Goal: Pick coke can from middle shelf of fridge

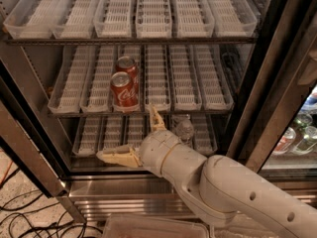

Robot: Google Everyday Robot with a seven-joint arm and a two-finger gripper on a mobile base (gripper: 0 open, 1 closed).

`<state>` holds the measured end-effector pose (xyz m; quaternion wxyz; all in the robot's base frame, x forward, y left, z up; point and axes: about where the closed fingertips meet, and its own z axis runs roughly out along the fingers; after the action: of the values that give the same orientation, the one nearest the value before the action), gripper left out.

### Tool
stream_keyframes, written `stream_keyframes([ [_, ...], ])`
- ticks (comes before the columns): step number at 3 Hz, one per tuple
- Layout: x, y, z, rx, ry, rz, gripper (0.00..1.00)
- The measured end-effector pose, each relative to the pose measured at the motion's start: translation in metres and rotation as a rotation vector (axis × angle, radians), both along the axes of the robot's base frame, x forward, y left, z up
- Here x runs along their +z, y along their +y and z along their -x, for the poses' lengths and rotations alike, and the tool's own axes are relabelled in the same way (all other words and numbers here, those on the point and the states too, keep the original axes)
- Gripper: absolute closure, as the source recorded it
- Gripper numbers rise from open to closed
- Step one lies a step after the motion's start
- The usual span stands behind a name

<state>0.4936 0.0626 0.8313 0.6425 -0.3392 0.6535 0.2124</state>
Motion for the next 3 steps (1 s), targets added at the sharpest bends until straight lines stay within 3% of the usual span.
stream_keyframes([
  [3,-0.007,-0.018,-0.019,-0.065,0.011,-0.05,0.0],
])
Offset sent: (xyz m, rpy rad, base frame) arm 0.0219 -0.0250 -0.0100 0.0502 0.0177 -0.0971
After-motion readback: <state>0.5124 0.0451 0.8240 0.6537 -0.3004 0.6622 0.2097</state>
